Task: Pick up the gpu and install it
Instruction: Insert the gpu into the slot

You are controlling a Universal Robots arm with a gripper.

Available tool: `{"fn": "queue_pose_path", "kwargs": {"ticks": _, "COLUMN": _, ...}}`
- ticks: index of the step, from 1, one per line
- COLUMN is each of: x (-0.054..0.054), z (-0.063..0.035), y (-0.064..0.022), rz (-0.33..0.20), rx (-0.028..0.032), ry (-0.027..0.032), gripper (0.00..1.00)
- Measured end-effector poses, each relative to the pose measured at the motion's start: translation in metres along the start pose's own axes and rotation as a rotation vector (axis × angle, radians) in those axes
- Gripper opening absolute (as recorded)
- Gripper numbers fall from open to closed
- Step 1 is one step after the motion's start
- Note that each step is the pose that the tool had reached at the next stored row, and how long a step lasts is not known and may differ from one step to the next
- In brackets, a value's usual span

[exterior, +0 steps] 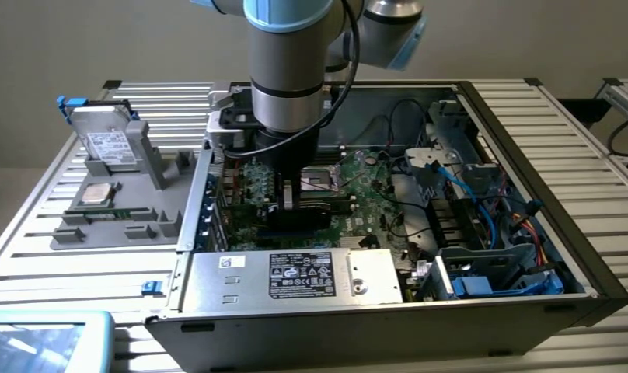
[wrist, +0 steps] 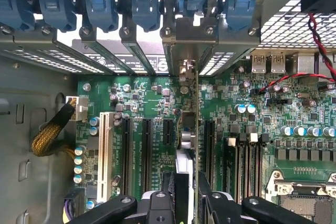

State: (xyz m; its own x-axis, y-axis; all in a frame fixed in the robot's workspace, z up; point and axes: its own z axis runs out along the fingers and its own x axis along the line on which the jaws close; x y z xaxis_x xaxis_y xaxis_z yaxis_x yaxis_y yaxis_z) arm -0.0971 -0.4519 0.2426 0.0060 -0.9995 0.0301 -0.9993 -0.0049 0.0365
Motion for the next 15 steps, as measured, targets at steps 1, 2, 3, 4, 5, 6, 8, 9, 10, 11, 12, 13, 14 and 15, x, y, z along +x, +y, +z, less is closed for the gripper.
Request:
{"fn": "queue_pose_path", "kwargs": {"ticks": 1, "x": 0.0000, "z": 0.0000, "y": -0.0001, "rz": 0.000, "rx": -0.0001, "ry": 0.0000, "gripper": 0.28}}
{"fn": "queue_pose_path", "kwargs": {"ticks": 2, "x": 0.0000, "z": -0.0001, "y": -0.0005, "rz": 0.000, "rx": -0.0005, "ry": 0.0000, "gripper": 0.28}}
{"fn": "queue_pose_path", "kwargs": {"ticks": 3, "x": 0.0000, "z": -0.0001, "y": -0.0006, "rz": 0.000, "rx": -0.0006, "ry": -0.0001, "gripper": 0.28}}
{"fn": "queue_pose_path", "kwargs": {"ticks": 4, "x": 0.0000, "z": 0.0000, "y": -0.0007, "rz": 0.000, "rx": -0.0006, "ry": -0.0003, "gripper": 0.28}}
{"fn": "queue_pose_path", "kwargs": {"ticks": 5, "x": 0.0000, "z": 0.0000, "y": -0.0010, "rz": 0.000, "rx": -0.0007, "ry": -0.0003, "gripper": 0.28}}
{"fn": "queue_pose_path", "kwargs": {"ticks": 6, "x": 0.0000, "z": 0.0000, "y": -0.0010, "rz": 0.000, "rx": -0.0007, "ry": -0.0003, "gripper": 0.28}}
{"fn": "queue_pose_path", "kwargs": {"ticks": 8, "x": 0.0000, "z": 0.0000, "y": -0.0013, "rz": 0.000, "rx": -0.0007, "ry": -0.0003, "gripper": 0.28}}
{"fn": "queue_pose_path", "kwargs": {"ticks": 9, "x": 0.0000, "z": 0.0000, "y": -0.0013, "rz": 0.000, "rx": -0.0007, "ry": -0.0003, "gripper": 0.28}}
{"fn": "queue_pose_path", "kwargs": {"ticks": 10, "x": 0.0000, "z": 0.0000, "y": -0.0014, "rz": 0.000, "rx": -0.0007, "ry": -0.0003, "gripper": 0.28}}
{"fn": "queue_pose_path", "kwargs": {"ticks": 11, "x": 0.0000, "z": 0.0000, "y": -0.0014, "rz": 0.000, "rx": -0.0007, "ry": -0.0002, "gripper": 0.28}}
{"fn": "queue_pose_path", "kwargs": {"ticks": 12, "x": -0.0001, "z": 0.0000, "y": -0.0014, "rz": 0.000, "rx": -0.0007, "ry": -0.0001, "gripper": 0.28}}
{"fn": "queue_pose_path", "kwargs": {"ticks": 13, "x": 0.0000, "z": 0.0001, "y": -0.0014, "rz": 0.000, "rx": -0.0008, "ry": -0.0001, "gripper": 0.28}}
{"fn": "queue_pose_path", "kwargs": {"ticks": 14, "x": 0.0000, "z": 0.0001, "y": -0.0015, "rz": 0.000, "rx": -0.0008, "ry": -0.0001, "gripper": 0.28}}
{"fn": "queue_pose_path", "kwargs": {"ticks": 15, "x": 0.0000, "z": 0.0001, "y": -0.0015, "rz": 0.000, "rx": -0.0007, "ry": -0.0002, "gripper": 0.28}}
